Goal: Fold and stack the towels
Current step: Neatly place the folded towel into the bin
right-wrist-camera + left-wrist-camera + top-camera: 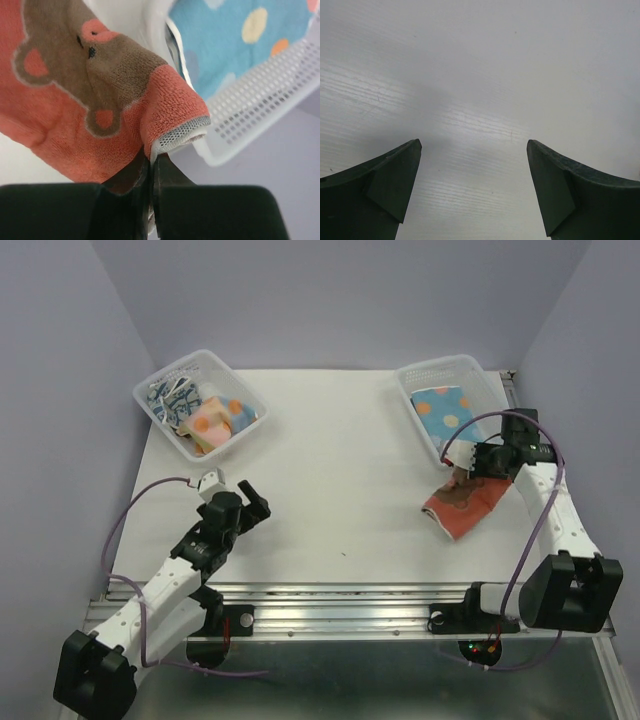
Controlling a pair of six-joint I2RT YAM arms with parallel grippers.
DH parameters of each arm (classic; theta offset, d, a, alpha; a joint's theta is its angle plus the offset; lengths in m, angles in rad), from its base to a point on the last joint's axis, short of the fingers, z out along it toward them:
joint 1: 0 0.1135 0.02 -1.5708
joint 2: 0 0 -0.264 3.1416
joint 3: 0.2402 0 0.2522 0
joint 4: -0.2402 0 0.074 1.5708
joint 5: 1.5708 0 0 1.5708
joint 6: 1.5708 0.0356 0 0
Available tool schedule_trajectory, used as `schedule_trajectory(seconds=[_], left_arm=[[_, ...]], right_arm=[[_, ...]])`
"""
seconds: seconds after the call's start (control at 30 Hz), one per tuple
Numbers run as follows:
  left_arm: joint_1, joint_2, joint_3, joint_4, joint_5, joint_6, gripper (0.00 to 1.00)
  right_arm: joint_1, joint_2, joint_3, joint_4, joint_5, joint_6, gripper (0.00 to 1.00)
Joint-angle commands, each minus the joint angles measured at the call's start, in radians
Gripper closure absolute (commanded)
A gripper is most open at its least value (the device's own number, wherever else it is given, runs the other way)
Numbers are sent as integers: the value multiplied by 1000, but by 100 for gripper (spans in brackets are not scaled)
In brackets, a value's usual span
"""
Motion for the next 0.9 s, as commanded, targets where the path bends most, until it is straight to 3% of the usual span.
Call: schedule_trajectory(seconds=[0.0,0.2,0.53,0.87], left_arm=[[2,35,40,-19,-60,-13,1],[2,42,51,-24,-88,-14,1],[2,3,41,-24,-103,-20,1],[2,0,43,-31,-106,-25,1]], right_arm=[[-60,-74,9,-26,-2,-158,99],[-94,10,26,149,78,-112,99],[-94,18,-80,657,-102,-45,99],[-94,95,-17,784,-138,-12,99]])
